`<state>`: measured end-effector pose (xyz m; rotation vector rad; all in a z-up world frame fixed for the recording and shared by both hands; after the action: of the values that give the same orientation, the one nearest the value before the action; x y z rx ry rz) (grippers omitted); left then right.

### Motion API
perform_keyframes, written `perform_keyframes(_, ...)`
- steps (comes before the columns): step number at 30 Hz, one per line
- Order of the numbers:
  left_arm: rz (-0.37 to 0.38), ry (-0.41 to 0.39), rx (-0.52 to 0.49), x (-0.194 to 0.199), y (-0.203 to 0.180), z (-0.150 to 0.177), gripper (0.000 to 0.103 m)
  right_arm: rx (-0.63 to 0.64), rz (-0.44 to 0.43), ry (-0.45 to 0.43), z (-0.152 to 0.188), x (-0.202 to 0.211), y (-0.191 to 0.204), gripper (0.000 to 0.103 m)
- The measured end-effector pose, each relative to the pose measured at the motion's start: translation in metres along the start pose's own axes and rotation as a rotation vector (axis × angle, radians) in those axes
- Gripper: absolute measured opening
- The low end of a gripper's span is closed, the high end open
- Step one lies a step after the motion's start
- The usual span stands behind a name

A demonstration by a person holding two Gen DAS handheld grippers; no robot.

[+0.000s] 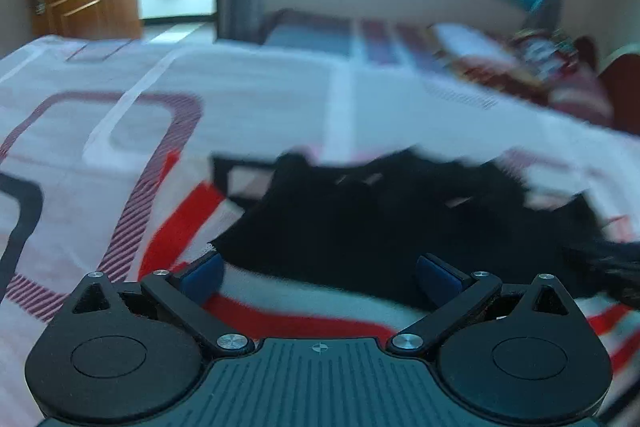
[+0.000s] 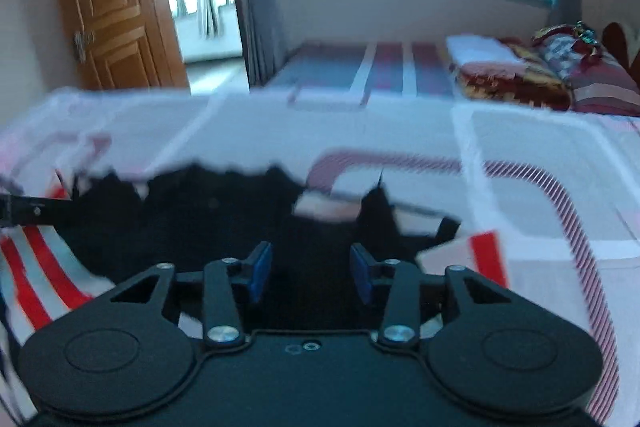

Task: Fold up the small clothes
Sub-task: 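Lift the black hem with both grippers and fold it onto the collar, then open both grippers to release the hem and withdraw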

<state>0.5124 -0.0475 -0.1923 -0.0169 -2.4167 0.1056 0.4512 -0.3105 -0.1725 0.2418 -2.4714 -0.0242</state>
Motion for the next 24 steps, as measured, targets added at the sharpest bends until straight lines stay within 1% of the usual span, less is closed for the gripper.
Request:
perform_keyframes(1, -0.024, -0.017, -0.016, -0.002, 0.001, 0.0, 0.102, 0.031, 0.026, 0.018, 0.004, -0.007, 0.0, 0.041)
perform_keyframes(3, -0.043, -0.025, -0.018, -0.003, 0.001, -0.001, 0.102, 0.071, 0.069, -0.001, 0.009, -0.013, -0.006, 0.04)
perform_keyframes(4, -0.048, -0.03, -0.011, -0.002, 0.001, -0.002, 0.102, 0.059, 0.087, -0.01, 0.008, -0.015, -0.01, 0.039)
perform_keyframes(6, -0.045, -0.037, 0.027, 0.001, 0.004, -0.003, 0.102, 0.021, 0.108, -0.018, 0.004, -0.017, -0.018, 0.033)
perform_keyframes(8, -0.044, -0.052, 0.074, 0.015, 0.009, -0.002, 0.102, 0.016, 0.121, -0.017, 0.005, -0.018, -0.019, 0.032)
perform_keyframes(9, -0.048, -0.072, 0.072, 0.026, 0.01, -0.001, 0.102, 0.02, 0.13, -0.013, 0.004, -0.016, -0.016, 0.032)
perform_keyframes(10, -0.038, -0.102, 0.048, 0.038, 0.009, 0.001, 0.102, 0.012, 0.134, -0.012, 0.005, -0.011, -0.015, 0.032)
perform_keyframes(11, -0.025, -0.12, 0.024, 0.048, 0.008, 0.005, 0.103, -0.014, 0.127, -0.021, 0.003, -0.002, -0.012, 0.035)
perform_keyframes(13, 0.005, -0.131, -0.03, 0.064, 0.003, 0.012, 0.103, -0.025, 0.075, -0.057, 0.004, 0.02, -0.003, 0.037)
perform_keyframes(14, 0.024, -0.122, -0.048, 0.07, -0.001, 0.018, 0.103, -0.016, 0.046, -0.065, 0.006, 0.031, 0.005, 0.038)
perform_keyframes(16, 0.042, -0.101, -0.083, 0.074, -0.007, 0.03, 0.103, 0.01, -0.014, -0.055, 0.012, 0.045, 0.027, 0.037)
perform_keyframes(18, 0.028, -0.076, -0.114, 0.073, -0.008, 0.043, 0.103, 0.03, -0.056, -0.044, 0.022, 0.054, 0.049, 0.037)
perform_keyframes(19, 0.024, -0.062, -0.105, 0.072, -0.003, 0.051, 0.103, 0.039, -0.064, -0.04, 0.024, 0.056, 0.056, 0.037)
perform_keyframes(20, 0.027, -0.062, -0.081, 0.071, 0.004, 0.056, 0.103, 0.056, -0.064, -0.035, 0.028, 0.058, 0.062, 0.037)
perform_keyframes(22, 0.017, -0.066, -0.048, 0.072, 0.014, 0.061, 0.103, 0.087, -0.033, -0.021, 0.037, 0.057, 0.062, 0.038)
perform_keyframes(24, 0.014, -0.074, -0.052, 0.074, 0.017, 0.064, 0.103, 0.107, 0.05, -0.002, 0.048, 0.052, 0.048, 0.037)
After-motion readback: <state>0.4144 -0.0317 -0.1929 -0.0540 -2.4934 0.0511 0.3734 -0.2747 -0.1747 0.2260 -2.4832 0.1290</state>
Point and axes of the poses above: each gripper's, at about its wrist camera, not at the fingertips, and x roughly against the way its jaws point, y to its left, z to its underside, the point moved 1 cm from there along -x, roughly the way its jaws point, and after that the axes turned 5 degrees about -y, right-handed, at the moved point
